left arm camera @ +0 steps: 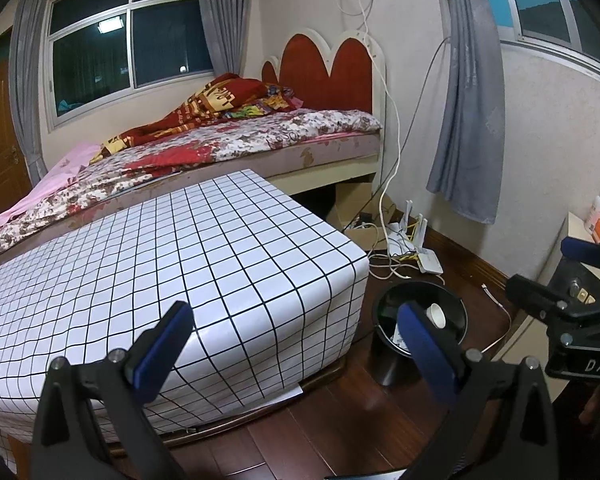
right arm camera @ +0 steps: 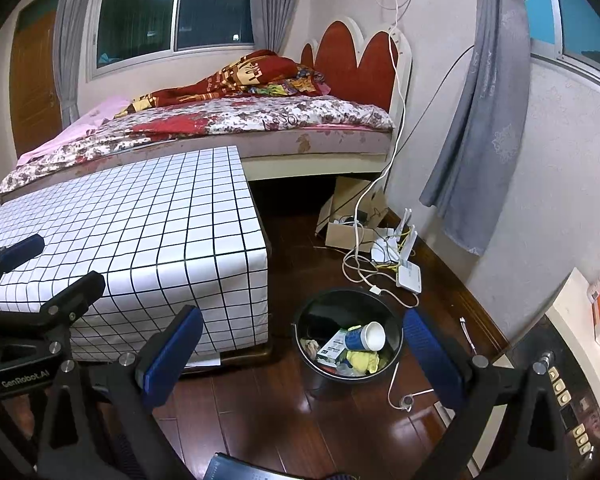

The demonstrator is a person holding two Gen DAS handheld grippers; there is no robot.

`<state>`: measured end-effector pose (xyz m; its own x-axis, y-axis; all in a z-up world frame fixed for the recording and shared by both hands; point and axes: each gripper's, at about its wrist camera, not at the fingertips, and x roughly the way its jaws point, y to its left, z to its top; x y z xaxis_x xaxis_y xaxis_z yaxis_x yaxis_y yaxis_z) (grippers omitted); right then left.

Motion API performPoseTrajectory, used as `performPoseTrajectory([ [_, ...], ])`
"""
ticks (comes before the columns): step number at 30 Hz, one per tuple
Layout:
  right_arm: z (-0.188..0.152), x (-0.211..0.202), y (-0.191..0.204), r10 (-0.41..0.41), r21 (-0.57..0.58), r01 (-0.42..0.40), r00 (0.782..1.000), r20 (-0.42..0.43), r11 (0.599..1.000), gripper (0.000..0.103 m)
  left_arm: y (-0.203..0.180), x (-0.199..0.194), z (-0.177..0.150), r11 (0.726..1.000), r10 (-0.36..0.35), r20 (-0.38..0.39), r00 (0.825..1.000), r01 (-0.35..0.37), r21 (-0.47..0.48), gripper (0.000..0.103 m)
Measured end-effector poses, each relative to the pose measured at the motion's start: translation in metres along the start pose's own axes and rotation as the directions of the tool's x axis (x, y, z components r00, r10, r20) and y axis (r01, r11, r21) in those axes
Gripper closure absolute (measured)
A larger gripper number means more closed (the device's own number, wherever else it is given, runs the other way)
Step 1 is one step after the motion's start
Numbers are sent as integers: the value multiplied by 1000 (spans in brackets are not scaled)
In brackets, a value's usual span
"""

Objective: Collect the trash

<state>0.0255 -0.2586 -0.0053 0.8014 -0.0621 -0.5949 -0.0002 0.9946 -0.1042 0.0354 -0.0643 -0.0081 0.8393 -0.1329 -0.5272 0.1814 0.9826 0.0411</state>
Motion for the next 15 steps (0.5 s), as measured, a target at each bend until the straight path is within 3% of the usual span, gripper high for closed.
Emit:
performPoseTrajectory([
  [12, -2, 0, 1, 0, 1, 0, 1000, -5, 1000, 1, 0, 1, 3, 1000, -21, 4, 1000, 21, 9, 1],
  [15, -3, 1, 0, -1, 1, 1, 1000, -7, 1000, 1, 1, -1, 4, 1000, 1, 31, 1000, -2, 9, 1],
])
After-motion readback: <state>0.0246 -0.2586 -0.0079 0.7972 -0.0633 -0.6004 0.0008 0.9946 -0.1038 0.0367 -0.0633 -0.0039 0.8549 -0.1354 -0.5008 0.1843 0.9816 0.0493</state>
